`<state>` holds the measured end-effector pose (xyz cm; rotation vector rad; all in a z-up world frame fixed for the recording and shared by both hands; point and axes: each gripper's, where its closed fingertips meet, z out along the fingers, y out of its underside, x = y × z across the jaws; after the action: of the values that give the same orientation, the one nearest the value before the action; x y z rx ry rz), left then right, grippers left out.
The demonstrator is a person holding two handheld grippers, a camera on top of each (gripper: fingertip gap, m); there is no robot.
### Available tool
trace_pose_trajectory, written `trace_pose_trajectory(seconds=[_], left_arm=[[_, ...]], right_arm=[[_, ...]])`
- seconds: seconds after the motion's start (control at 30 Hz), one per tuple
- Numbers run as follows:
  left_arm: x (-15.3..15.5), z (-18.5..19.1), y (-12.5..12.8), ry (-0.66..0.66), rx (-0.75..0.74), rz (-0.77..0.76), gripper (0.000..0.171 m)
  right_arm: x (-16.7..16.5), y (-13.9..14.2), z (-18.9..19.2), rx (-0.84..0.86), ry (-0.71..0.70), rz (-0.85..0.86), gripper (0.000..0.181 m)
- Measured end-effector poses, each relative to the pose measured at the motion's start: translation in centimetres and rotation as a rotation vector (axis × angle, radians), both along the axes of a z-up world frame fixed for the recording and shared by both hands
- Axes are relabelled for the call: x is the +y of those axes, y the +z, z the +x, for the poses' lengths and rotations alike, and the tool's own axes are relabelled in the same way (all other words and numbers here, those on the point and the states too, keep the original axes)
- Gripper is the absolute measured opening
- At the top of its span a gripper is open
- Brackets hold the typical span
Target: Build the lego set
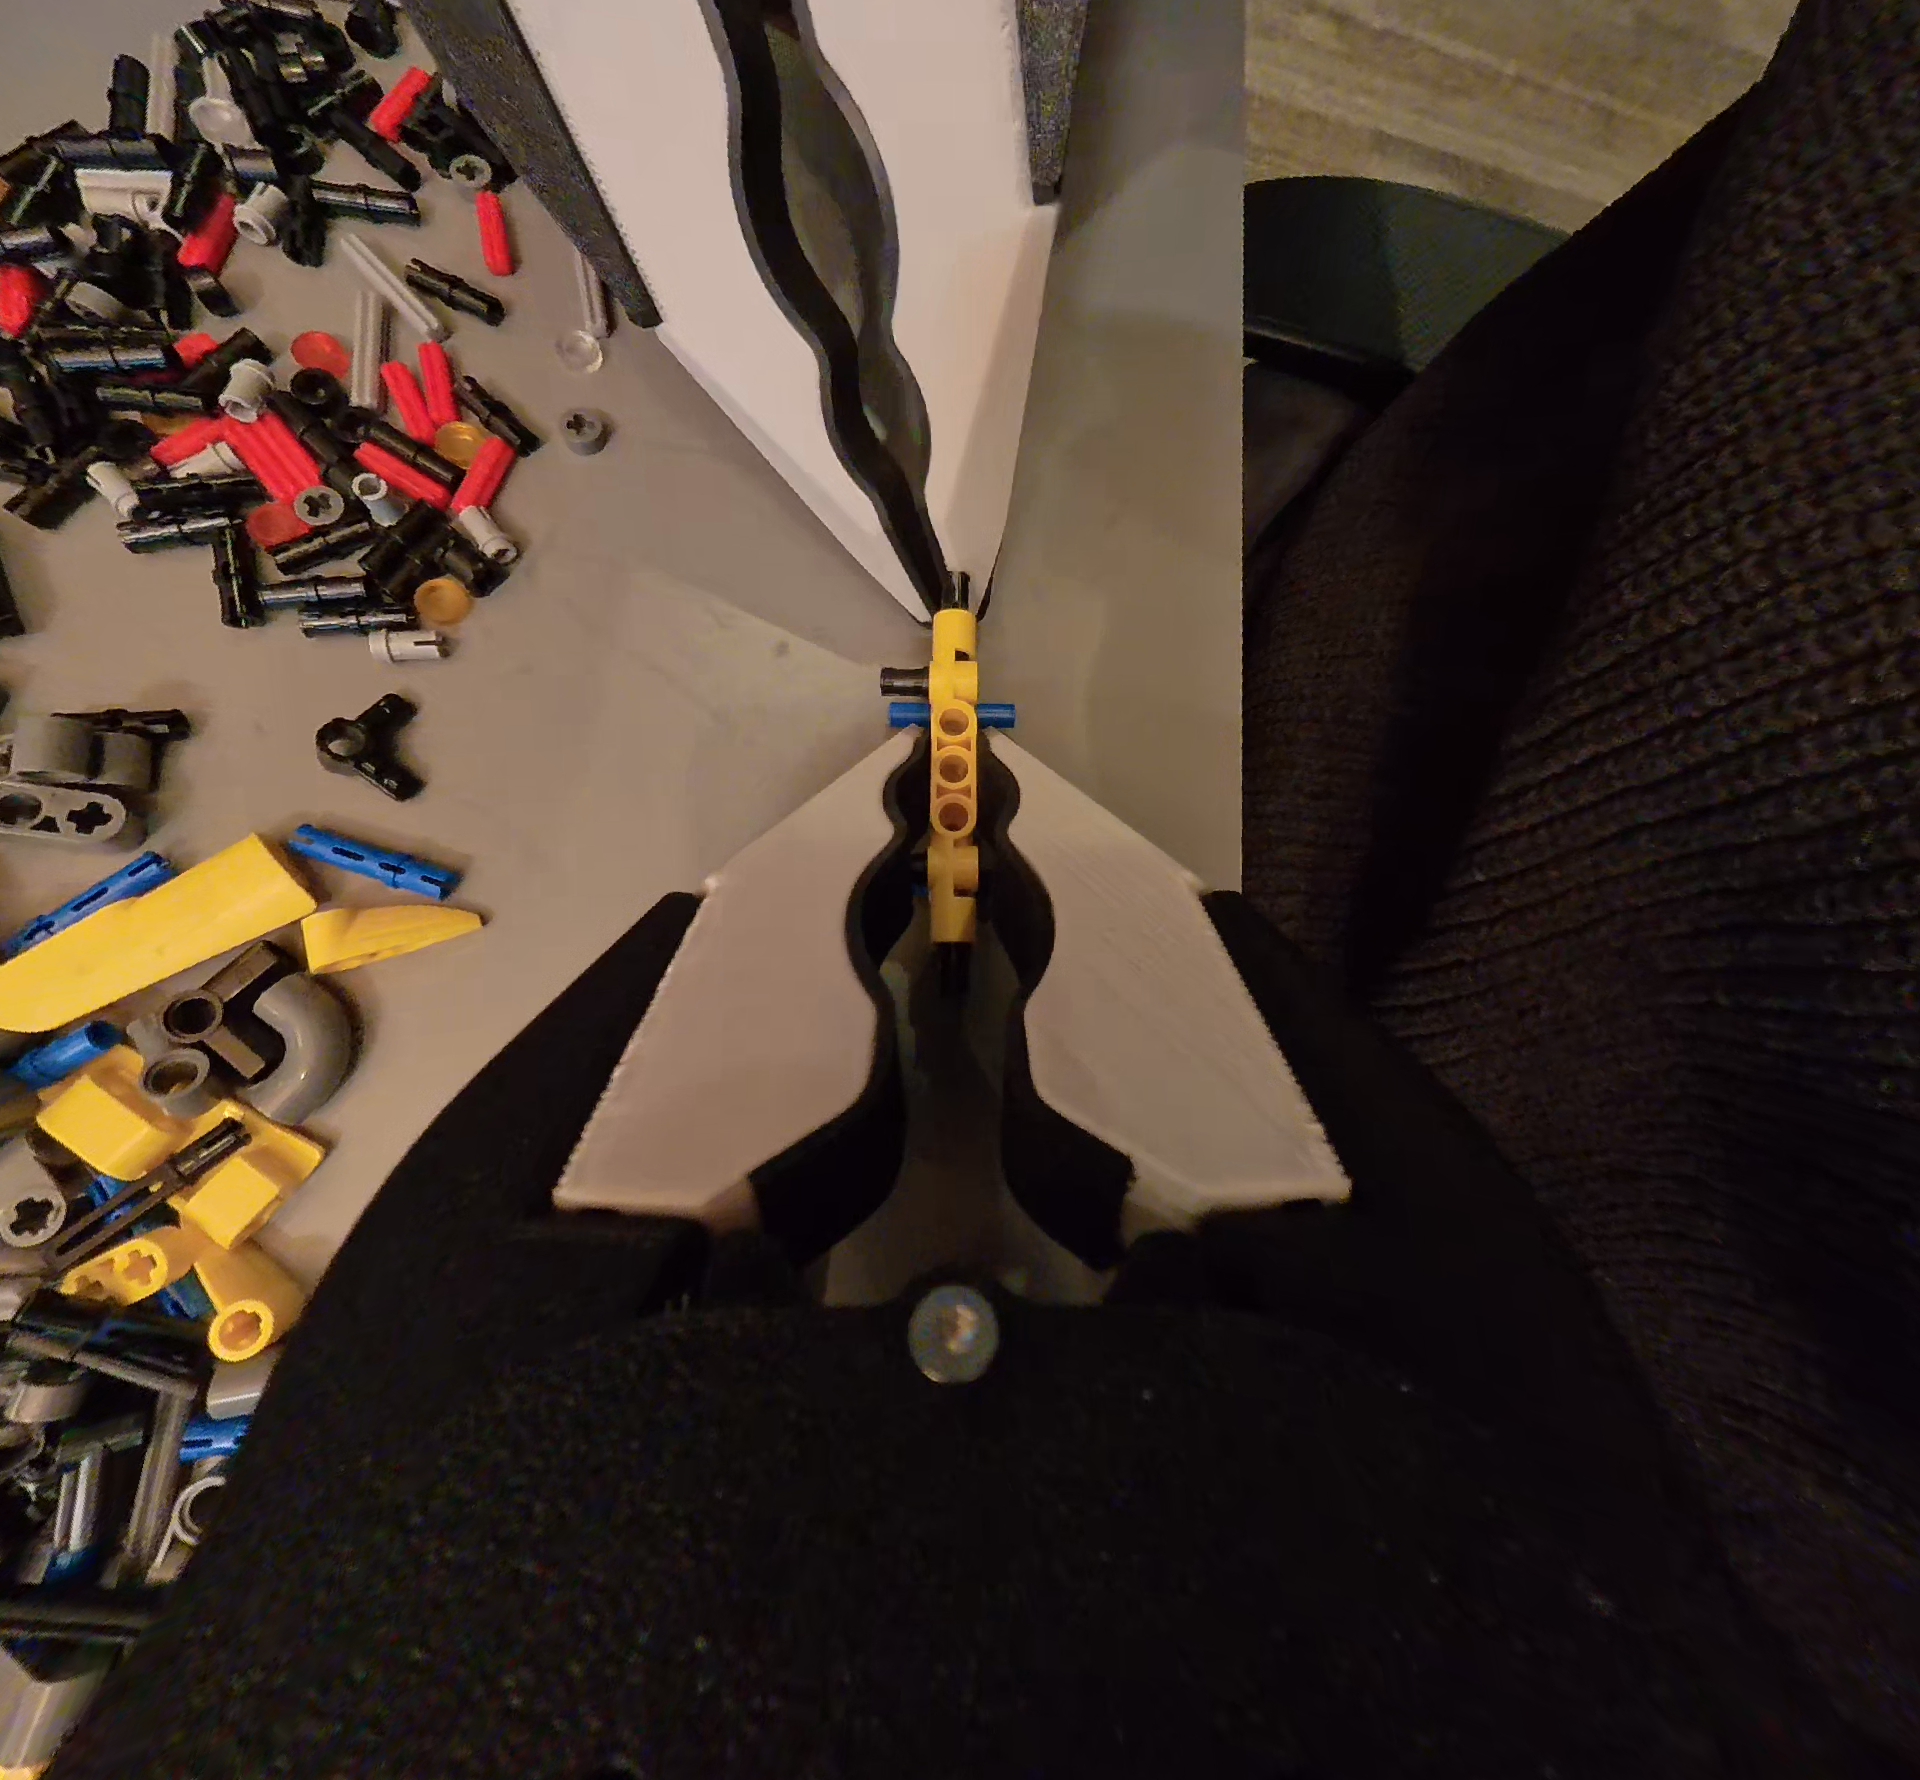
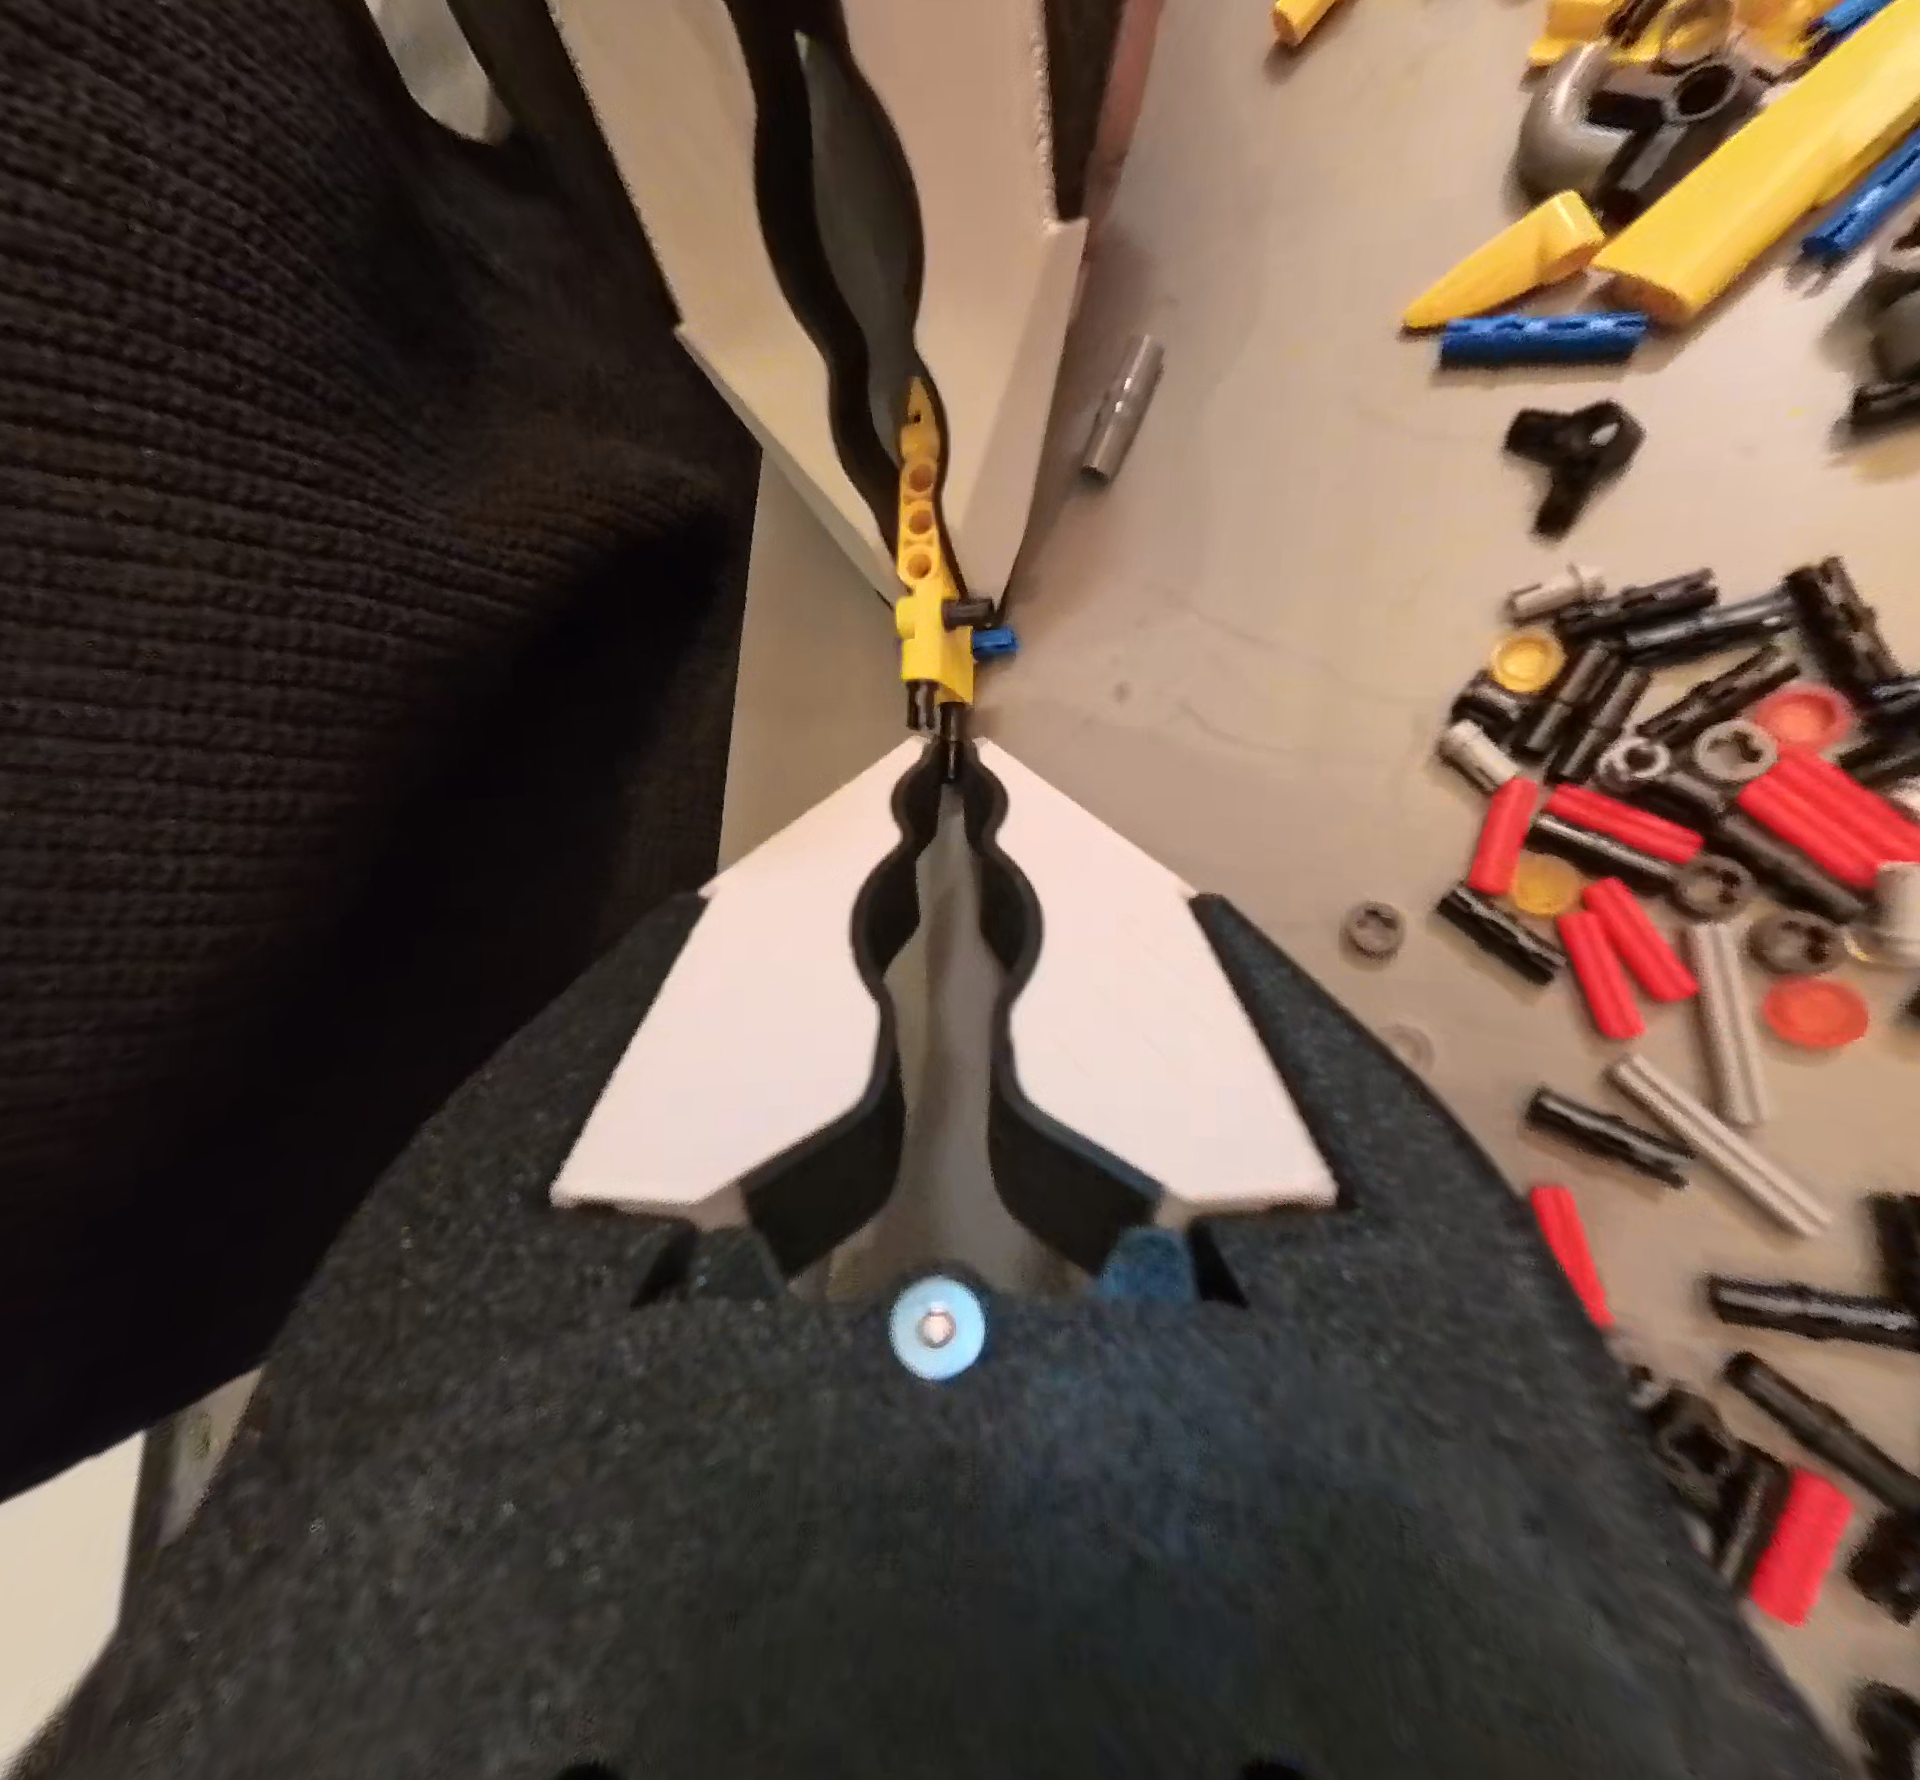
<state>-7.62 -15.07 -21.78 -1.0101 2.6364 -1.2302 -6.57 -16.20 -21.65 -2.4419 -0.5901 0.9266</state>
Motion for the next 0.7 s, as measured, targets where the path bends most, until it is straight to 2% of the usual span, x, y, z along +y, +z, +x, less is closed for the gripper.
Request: trace_pose_trajectory(seconds=[0.13,0.5,0.6,0.7], left_arm=[[0.00,0.00,0.00,-0.005,-0.002,0.000,0.007],[0.01,0.01,0.00,-0.006,-0.009,0.002,0.007],[0.00,0.01,0.00,-0.006,-0.009,0.002,0.007],[0.00,-0.01,0.01,-0.007,0.003,-0.008,0.007]], right_arm=[[0.00,-0.05,0.01,-0.021,0.018,0.002,0.002],[-0.09,0.13,-0.11,0.193,-0.065,-0.179,0.002],[-0.08,0.12,-0.12,0.177,-0.048,-0.145,0.002],[-0.04,0.06,-0.12,0.091,-0.007,-0.043,0.002]])
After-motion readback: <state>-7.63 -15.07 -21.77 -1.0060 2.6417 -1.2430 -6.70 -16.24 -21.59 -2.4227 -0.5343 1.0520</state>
